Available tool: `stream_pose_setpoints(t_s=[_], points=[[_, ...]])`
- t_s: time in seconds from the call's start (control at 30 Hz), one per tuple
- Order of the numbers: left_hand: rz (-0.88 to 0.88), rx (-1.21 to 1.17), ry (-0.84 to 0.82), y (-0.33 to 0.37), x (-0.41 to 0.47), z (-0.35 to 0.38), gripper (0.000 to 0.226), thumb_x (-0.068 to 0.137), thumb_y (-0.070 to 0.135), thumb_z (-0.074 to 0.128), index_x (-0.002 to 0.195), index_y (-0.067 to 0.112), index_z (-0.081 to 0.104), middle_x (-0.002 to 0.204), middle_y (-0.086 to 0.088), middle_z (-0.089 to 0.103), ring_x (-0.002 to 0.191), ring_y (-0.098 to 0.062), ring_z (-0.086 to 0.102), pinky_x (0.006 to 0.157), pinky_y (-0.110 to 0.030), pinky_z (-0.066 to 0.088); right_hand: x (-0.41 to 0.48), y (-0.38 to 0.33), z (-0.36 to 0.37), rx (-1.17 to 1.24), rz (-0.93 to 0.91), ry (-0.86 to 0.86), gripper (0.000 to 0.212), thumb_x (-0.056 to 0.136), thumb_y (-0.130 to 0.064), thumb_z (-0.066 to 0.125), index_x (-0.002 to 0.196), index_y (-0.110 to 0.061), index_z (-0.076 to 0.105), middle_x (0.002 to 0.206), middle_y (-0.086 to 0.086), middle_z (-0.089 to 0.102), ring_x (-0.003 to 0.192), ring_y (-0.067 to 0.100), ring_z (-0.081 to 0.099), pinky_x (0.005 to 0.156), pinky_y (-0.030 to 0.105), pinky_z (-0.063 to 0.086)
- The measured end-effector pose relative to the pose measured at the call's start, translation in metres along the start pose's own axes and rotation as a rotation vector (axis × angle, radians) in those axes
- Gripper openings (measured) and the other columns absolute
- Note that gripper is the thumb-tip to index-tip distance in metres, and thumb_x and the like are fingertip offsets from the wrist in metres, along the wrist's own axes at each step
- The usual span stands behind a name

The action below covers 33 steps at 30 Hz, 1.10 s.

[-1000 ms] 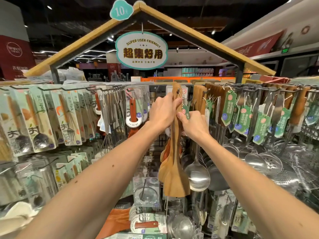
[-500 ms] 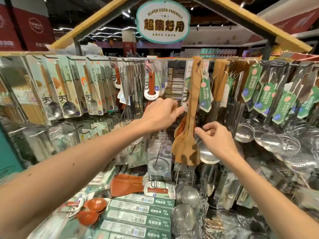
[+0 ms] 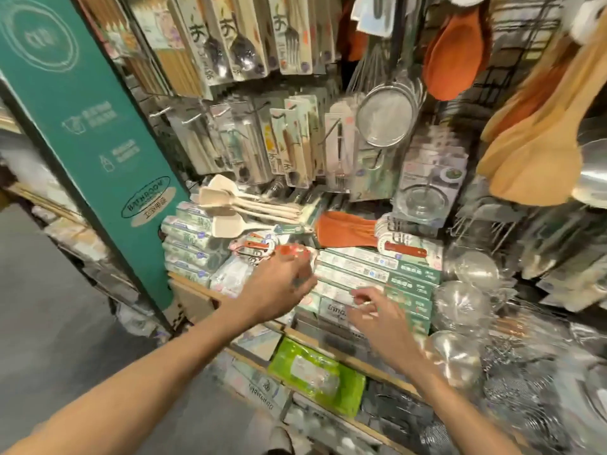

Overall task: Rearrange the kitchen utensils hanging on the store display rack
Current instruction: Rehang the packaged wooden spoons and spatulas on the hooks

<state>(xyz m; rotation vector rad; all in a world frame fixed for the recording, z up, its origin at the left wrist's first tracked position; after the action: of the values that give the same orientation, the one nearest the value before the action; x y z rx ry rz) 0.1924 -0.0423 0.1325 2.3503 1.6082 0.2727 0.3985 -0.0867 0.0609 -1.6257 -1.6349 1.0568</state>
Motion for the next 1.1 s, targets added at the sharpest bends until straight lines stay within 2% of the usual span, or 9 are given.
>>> stream_pose_setpoints(t_s=[0.17,0.3,0.4,0.47,0.57,0.7,0.83,0.9,1.1], points=[[-0.316,-0.234,-0.096,-0.111,-0.033,0.043,0.016,0.096,0.033,0.062,0.097,0.017,0.064,0.089,-0.001,0.071,0.084,-0.019,0.066,0.075,-0.035,0.052,0.028,-0.003,0.102,0.12,0.14,-0.224,0.022,0.093,-0.033,0.067,0.111,-0.034,0.054,0.106,-0.01,0.059,0.088,0.003,0.061,0.07,0.021,0.048],[-0.55,-0.548,-0.013,-0.199,-0.023,0.068,0.01,0.093,0.026,0.067,0.092,0.019,0.061,0.078,0.002,0.067,0.077,-0.021,0.065,0.064,-0.028,0.049,0.066,-0.009,0.16,0.074,0.21,-0.157,0.023,0.089,-0.014,0.071,0.107,-0.02,0.057,0.094,0.003,0.057,0.074,0.009,0.054,0.067,0.009,0.042],[-0.613,-0.648,0.013,-0.254,0.003,0.081,0.015,0.094,0.023,0.066,0.101,0.011,0.061,0.081,0.0,0.066,0.077,-0.02,0.065,0.058,-0.019,0.046,0.1,-0.013,0.195,0.05,0.297,-0.104,0.024,0.089,-0.015,0.071,0.102,-0.026,0.054,0.093,-0.001,0.058,0.08,0.015,0.058,0.075,0.022,0.05],[-0.539,-0.555,-0.011,-0.283,0.027,0.088,0.02,0.094,0.026,0.066,0.107,0.011,0.062,0.088,-0.004,0.069,0.084,-0.023,0.066,0.071,-0.03,0.052,0.126,-0.016,0.213,0.038,0.362,-0.07,0.025,0.091,-0.02,0.07,0.104,-0.028,0.051,0.098,-0.002,0.059,0.083,0.012,0.061,0.077,0.027,0.051],[-0.379,-0.409,-0.078,-0.308,0.065,0.1,0.025,0.093,0.026,0.065,0.113,0.011,0.064,0.108,-0.008,0.068,0.105,-0.027,0.063,0.087,-0.037,0.048,0.167,-0.015,0.23,0.026,0.415,0.024,0.033,0.087,-0.019,0.073,0.114,-0.02,0.053,0.108,-0.001,0.062,0.094,0.012,0.061,0.069,0.011,0.047],[-0.016,-0.055,-0.069,-0.312,0.118,0.111,0.051,0.089,0.041,0.067,0.129,0.013,0.057,0.127,-0.011,0.056,0.119,-0.03,0.051,0.097,-0.038,0.04,0.201,0.002,0.238,-0.091,0.552,0.2,0.065,0.077,-0.028,0.077,0.131,-0.011,0.047,0.126,0.013,0.051,0.114,0.03,0.055,0.094,0.04,0.048],[0.218,0.358,-0.276,-0.314,0.157,0.125,0.106,0.078,0.081,0.048,0.156,0.018,0.015,0.157,-0.008,0.025,0.144,-0.026,0.024,0.118,-0.042,0.021,0.226,0.008,0.243,-0.058,0.637,0.242,0.078,0.076,-0.021,0.08,0.139,-0.001,0.037,0.13,0.02,0.048,0.118,0.036,0.051,0.097,0.045,0.047],[0.226,0.394,-0.371,-0.32,0.164,0.136,0.118,0.075,0.083,0.051,0.159,0.018,-0.001,0.164,-0.006,0.013,0.151,-0.025,0.013,0.121,-0.049,0.013,0.234,0.017,0.246,-0.029,0.657,0.259,0.086,0.073,-0.027,0.08,0.143,-0.007,0.034,0.135,0.016,0.048,0.122,0.035,0.053,0.1,0.05,0.048],[0.302,0.445,-0.268,-0.333,0.171,0.153,0.111,0.073,0.083,0.054,0.154,0.014,0.022,0.145,-0.005,0.041,0.132,-0.026,0.04,0.111,-0.051,0.029,0.244,0.019,0.249,-0.024,0.657,0.305,0.075,0.084,-0.011,0.074,0.145,-0.011,0.03,0.137,0.015,0.041,0.118,0.031,0.055,0.101,0.041,0.047]])
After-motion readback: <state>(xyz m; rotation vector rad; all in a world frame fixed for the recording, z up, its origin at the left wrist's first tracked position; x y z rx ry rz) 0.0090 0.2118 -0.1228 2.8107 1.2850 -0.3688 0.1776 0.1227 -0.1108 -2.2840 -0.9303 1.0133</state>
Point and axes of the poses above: each hand's wrist, its own x-axis towards the middle knuckle, its own z-axis out of the palm, y = z × x, the point moved 2 cm from there along x, towards the middle knuckle
